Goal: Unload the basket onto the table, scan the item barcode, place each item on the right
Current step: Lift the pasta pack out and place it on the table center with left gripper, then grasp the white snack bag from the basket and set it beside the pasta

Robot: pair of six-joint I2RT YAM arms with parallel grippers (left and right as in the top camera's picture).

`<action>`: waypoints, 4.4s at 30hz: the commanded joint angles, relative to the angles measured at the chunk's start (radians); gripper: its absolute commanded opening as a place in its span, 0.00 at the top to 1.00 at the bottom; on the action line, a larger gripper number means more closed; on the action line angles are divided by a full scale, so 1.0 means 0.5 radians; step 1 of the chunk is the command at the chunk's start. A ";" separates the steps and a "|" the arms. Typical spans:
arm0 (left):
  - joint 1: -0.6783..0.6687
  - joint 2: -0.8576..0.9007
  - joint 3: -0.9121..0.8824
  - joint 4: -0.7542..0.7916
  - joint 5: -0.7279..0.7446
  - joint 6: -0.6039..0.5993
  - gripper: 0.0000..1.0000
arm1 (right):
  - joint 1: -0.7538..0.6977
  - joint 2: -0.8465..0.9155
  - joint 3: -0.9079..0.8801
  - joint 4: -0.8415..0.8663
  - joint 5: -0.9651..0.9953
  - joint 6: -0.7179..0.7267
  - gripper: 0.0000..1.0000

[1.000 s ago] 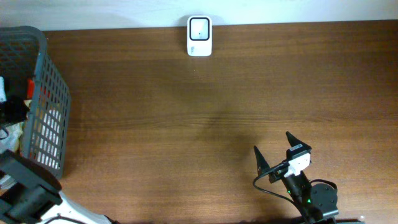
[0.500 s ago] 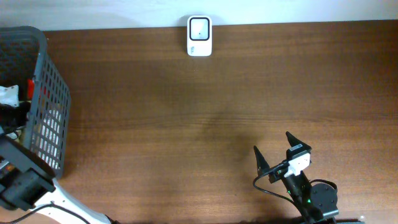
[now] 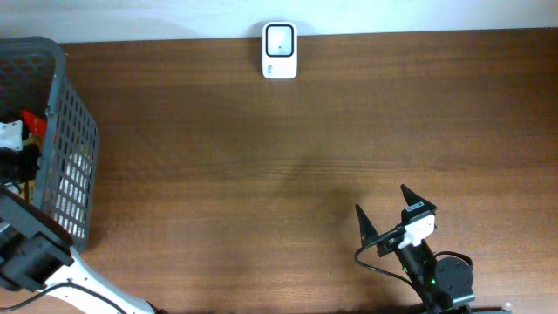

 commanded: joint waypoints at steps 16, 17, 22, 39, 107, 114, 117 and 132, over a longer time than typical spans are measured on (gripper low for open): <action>0.019 -0.756 0.517 -0.027 0.714 -0.462 1.00 | 0.011 -0.013 -0.014 -0.006 -0.002 0.014 0.01; 0.019 -0.799 0.519 0.007 0.714 -0.501 1.00 | 0.011 -0.013 -0.014 -0.006 -0.002 0.014 0.01; -0.055 -1.261 0.556 0.180 0.946 -0.638 1.00 | 0.011 -0.013 -0.014 -0.006 -0.002 0.014 0.01; -1.975 -0.680 0.110 -0.317 0.710 -0.509 1.00 | 0.011 -0.013 -0.014 -0.006 -0.002 0.014 0.01; -0.164 -0.163 -0.270 0.275 -0.779 -0.297 0.22 | 0.011 -0.013 -0.014 -0.006 -0.002 0.014 0.01; -0.159 -0.006 -0.271 0.292 -0.808 -0.298 0.73 | 0.011 -0.013 -0.014 -0.006 -0.002 0.014 0.01; -0.159 -0.006 -0.270 0.291 -0.808 -0.300 1.00 | 0.011 -0.013 -0.014 -0.006 -0.002 0.014 0.01; -0.337 -1.293 0.692 -0.075 0.336 -0.637 1.00 | 0.011 -0.013 -0.014 -0.006 -0.002 0.014 0.01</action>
